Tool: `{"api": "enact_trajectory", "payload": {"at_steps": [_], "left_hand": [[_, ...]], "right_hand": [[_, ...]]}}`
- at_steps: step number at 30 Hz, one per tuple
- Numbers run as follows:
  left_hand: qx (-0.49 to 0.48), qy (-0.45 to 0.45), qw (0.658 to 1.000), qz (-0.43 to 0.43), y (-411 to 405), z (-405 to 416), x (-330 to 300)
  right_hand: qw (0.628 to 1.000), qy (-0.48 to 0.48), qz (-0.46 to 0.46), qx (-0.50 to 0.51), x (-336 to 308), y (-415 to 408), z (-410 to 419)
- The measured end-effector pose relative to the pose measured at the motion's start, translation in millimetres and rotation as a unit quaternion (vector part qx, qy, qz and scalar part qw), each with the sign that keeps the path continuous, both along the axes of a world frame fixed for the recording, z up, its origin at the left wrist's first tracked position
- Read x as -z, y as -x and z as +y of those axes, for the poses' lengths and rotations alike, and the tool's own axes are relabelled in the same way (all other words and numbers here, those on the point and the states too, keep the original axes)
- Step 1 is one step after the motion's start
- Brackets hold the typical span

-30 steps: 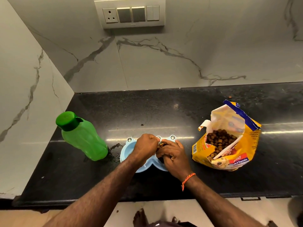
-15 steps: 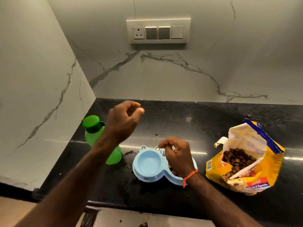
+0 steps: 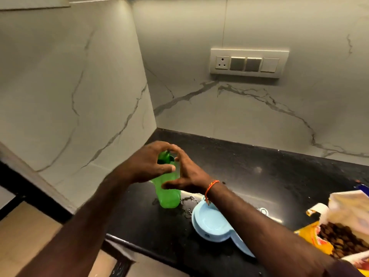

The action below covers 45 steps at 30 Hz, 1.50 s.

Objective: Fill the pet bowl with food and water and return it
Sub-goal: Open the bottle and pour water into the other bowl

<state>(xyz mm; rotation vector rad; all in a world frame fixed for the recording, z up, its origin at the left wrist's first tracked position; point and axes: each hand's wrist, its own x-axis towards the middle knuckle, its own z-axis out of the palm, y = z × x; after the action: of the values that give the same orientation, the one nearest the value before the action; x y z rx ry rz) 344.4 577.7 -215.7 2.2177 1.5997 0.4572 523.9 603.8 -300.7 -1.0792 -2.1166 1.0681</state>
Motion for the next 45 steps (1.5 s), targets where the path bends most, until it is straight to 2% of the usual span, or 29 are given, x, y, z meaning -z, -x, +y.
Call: {"api": "enact_trajectory", "payload": {"at_steps": [4,9,15,18,22,25,28,31,33,35,37,38,40,42,45], "left_hand": [[-0.024,-0.041,0.999,-0.019,7.6,0.3,5.3],[-0.045,-0.060,0.994,-0.077,15.2,-7.3,-1.4],[-0.059,-0.115,0.981,-0.142,16.5,-22.5,-30.1],[-0.074,-0.138,0.975,-0.159,11.8,-35.8,-42.7],[-0.108,-0.187,0.962,-0.167,0.0,-51.7,-51.5],[-0.189,-0.266,0.936,-0.131,-14.3,-60.0,-53.6],[-0.257,-0.300,0.912,-0.108,-26.1,-60.6,-54.0],[-0.229,-0.250,0.926,-0.168,-34.0,-57.4,-47.7],[-0.122,-0.145,0.953,-0.236,-33.3,-55.2,-49.0],[0.009,-0.027,0.957,-0.287,-26.2,-55.0,-56.1],[0.113,0.025,0.948,-0.295,-19.2,-55.9,-63.0],[0.132,0.026,0.948,-0.289,-16.6,-55.2,-65.3],[0.103,-0.005,0.955,-0.278,-12.5,-51.1,-69.4],[0.028,-0.059,0.961,-0.268,-10.6,-45.4,-71.1],[-0.085,-0.160,0.964,-0.194,-18.2,-42.3,-68.2]], "right_hand": [[0.998,0.059,0.003,0.022,16.9,18.2,-1.5],[0.999,0.013,0.019,0.034,14.6,18.1,-5.4],[0.996,-0.027,0.080,0.039,-10.9,9.3,-17.3],[0.996,-0.037,0.070,0.041,-22.2,2.4,-25.3],[0.995,-0.066,0.051,0.056,-36.7,-5.8,-38.4],[0.990,-0.094,0.059,0.085,-46.3,-7.2,-49.8],[0.984,-0.141,0.029,0.109,-52.6,-12.2,-59.6],[0.984,-0.147,0.035,0.098,-61.2,-19.4,-63.2],[0.983,-0.144,0.049,0.102,-64.9,-23.2,-63.2],[0.982,-0.131,0.059,0.126,-67.4,-26.9,-64.4],[0.979,-0.116,0.068,0.155,-67.8,-32.0,-65.8],[0.978,-0.115,0.067,0.163,-67.7,-35.2,-66.6],[0.979,-0.114,0.055,0.160,-67.8,-40.5,-69.2],[0.981,-0.111,0.044,0.151,-67.1,-44.3,-72.0],[0.982,-0.119,0.023,0.146,-67.9,-47.6,-75.1]]}}
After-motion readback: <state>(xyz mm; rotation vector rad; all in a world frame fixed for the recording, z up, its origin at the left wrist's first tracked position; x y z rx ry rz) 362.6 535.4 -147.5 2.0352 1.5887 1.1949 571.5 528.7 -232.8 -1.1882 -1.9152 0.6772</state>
